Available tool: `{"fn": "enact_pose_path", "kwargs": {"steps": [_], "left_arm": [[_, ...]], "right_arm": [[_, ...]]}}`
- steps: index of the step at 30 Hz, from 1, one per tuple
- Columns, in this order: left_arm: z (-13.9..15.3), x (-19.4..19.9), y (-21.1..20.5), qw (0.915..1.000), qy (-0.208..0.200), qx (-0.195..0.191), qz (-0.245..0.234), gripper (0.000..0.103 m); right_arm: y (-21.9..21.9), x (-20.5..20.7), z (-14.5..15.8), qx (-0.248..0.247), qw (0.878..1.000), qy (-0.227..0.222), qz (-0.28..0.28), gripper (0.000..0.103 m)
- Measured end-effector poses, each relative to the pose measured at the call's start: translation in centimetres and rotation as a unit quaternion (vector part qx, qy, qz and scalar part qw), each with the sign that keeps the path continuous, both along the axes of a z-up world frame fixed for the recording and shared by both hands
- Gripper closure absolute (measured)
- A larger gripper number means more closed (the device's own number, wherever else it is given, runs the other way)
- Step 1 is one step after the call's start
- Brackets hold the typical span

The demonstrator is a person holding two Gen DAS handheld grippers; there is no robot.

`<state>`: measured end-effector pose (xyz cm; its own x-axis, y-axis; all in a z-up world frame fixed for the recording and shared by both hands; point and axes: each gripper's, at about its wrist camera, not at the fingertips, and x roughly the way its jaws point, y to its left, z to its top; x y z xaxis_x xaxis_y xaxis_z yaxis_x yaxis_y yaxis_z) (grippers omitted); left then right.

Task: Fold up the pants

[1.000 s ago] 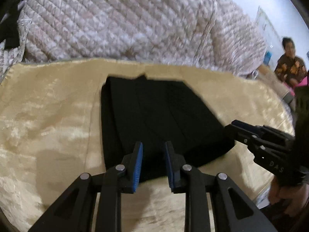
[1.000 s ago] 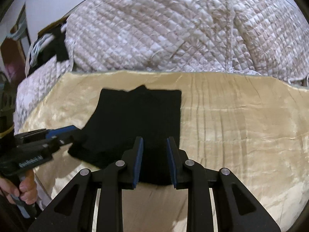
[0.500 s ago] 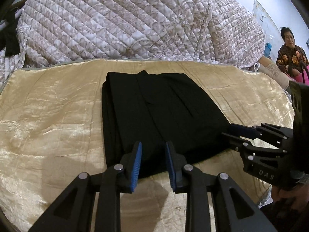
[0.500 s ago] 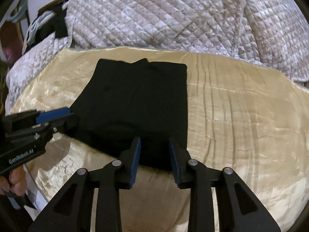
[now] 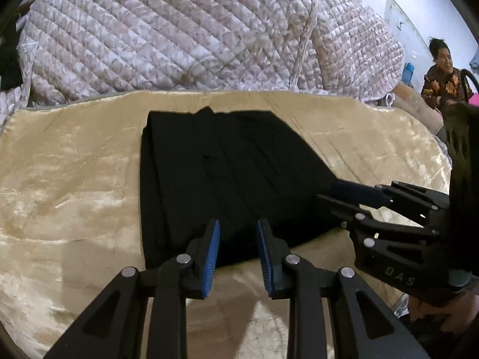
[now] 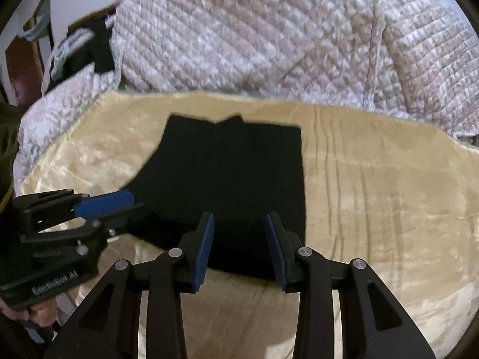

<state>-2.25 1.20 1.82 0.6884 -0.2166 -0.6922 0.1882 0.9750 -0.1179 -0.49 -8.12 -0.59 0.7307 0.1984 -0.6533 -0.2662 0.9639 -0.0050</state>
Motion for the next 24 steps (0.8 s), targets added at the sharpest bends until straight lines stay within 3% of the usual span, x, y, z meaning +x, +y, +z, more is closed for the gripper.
{"fn": "enact_pose_path", "kwargs": {"steps": [8,16,18,21,24], "left_arm": [[-0.5,-0.5,0.3,0.9998,-0.014,0.012,-0.012,0.075],[-0.6,-0.5,1.6,0.9994,0.005,-0.032,-0.014,0.075],[-0.7,-0.6,2.0,0.9987,0.014,-0.045,-0.016,0.075],[-1.4,-0.4,2.5,0.9975,0.046,-0.053,-0.001,0.073],[-0.9,-0.4,2.7,0.9976,0.044,-0.052,0.008,0.073]], "right_arm": [[-0.1,-0.5,-1.3,-0.029,0.999,0.002,0.025,0.066],[-2.5,-1.6,1.4,0.028,0.999,-0.041,-0.011,0.066],[-2.5,-1.3,1.2,0.032,0.999,-0.034,-0.011,0.067],[-1.6,0.2,-0.6,-0.005,1.000,0.017,-0.018,0.067],[-1.6,0.1,-0.4,-0.008,1.000,0.011,-0.017,0.066]]}}
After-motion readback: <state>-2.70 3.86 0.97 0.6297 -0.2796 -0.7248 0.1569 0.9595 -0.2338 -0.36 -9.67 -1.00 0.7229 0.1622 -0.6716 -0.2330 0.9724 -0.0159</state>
